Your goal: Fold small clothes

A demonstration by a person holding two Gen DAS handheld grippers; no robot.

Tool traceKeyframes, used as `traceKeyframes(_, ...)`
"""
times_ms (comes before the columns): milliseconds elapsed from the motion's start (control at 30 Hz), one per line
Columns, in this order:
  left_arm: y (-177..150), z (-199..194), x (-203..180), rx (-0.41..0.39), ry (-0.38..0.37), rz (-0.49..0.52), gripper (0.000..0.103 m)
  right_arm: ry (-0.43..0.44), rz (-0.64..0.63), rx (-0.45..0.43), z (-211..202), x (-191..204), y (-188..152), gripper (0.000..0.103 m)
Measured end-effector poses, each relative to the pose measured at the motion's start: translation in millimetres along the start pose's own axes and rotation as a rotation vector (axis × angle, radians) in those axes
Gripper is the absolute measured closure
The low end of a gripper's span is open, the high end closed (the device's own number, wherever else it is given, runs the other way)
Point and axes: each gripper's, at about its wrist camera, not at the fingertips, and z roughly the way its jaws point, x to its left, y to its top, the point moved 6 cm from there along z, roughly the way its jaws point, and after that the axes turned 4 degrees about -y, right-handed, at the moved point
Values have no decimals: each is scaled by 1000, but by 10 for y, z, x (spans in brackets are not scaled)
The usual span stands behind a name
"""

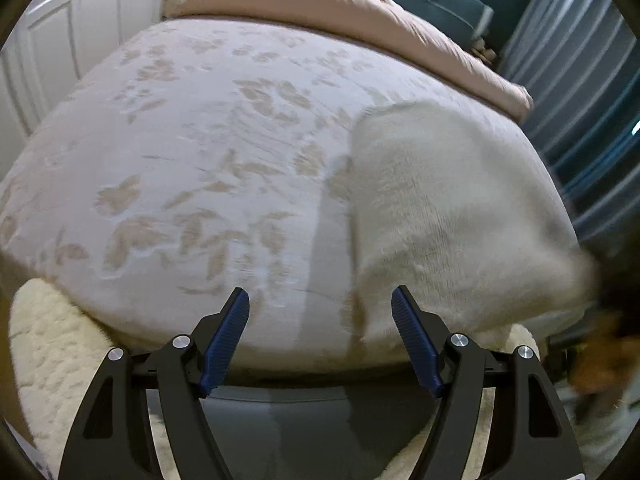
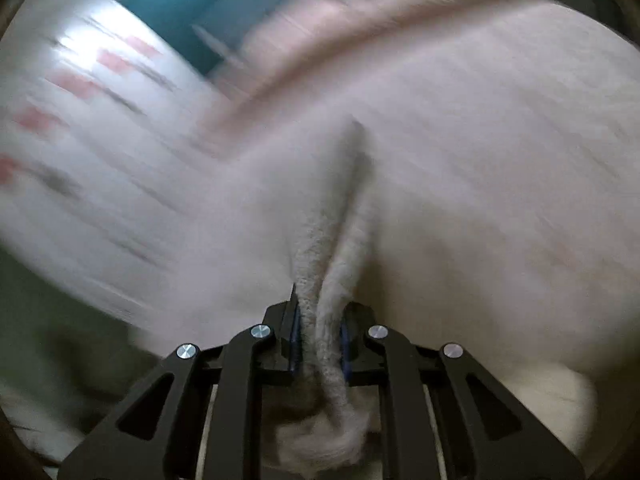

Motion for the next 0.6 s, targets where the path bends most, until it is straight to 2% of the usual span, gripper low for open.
traceKeyframes(33, 9, 78, -72, 19, -12, 5, 32, -74, 47, 67, 218, -225, -122, 89)
traceKeyframes(67, 18, 118, -132, 28, -24, 10, 32, -92, 79, 98, 347, -385, -241, 89)
traceKeyframes(167, 153, 196, -438, 16, -55, 52, 32, 0, 142, 53, 264, -320, -214, 89)
traceKeyframes(300, 294, 334, -739, 5, -52, 123, 32, 105, 102, -66, -54, -113, -29, 89)
traceKeyframes(367, 298, 532, -789, 30, -8, 146, 32, 62, 86, -63, 17, -217, -31, 88)
traceKeyframes(433, 251, 771, -758, 81, 46, 158, 32, -87, 83, 46, 383, -442, -144, 85)
traceKeyframes(467, 213, 868, -708, 106, 77, 158, 32, -86, 102, 65, 433, -499, -195, 84)
traceKeyframes(533, 121, 1061, -585, 146, 122, 140, 29, -39, 144, 40, 289, -490, -159, 82)
traceKeyframes(600, 100, 1101, -494, 133, 117, 113, 25, -113, 142, -5, 46, -498, -123, 81)
